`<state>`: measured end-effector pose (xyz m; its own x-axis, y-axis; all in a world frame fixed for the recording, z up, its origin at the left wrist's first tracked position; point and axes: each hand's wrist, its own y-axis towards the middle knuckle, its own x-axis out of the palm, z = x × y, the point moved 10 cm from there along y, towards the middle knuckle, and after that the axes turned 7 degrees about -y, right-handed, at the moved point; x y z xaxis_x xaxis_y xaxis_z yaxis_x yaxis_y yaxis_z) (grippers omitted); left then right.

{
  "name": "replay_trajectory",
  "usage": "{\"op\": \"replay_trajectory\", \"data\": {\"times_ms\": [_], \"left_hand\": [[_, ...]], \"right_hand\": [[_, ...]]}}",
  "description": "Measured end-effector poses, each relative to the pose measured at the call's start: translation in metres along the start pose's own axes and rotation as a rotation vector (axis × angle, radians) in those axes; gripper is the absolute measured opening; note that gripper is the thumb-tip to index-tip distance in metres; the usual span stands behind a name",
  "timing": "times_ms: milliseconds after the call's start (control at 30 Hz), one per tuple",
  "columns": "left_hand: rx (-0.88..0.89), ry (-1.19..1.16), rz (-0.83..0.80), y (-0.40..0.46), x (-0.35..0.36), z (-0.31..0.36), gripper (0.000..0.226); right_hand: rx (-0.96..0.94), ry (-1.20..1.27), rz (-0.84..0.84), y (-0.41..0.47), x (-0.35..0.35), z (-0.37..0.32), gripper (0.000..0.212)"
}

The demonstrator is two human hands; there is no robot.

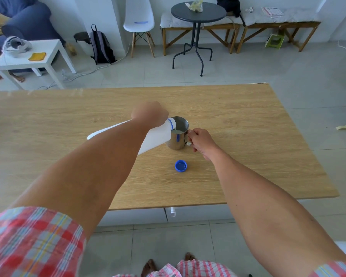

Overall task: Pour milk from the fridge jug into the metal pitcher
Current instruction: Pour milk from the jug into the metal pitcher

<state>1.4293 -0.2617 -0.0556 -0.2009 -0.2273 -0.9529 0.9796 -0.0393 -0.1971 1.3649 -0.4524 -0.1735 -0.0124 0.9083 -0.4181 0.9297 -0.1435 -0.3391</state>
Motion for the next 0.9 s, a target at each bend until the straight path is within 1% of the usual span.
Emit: {"op": "replay_trajectory", "data": {"times_ms": [900], "left_hand": [[0.0,-0.004,0.0,0.0019,-0.0001,0.0014,0.028]], "right_hand": [[0.004,-0.042,0.002,-0.0041,-0.0023,-0.0044,0.035]]}}
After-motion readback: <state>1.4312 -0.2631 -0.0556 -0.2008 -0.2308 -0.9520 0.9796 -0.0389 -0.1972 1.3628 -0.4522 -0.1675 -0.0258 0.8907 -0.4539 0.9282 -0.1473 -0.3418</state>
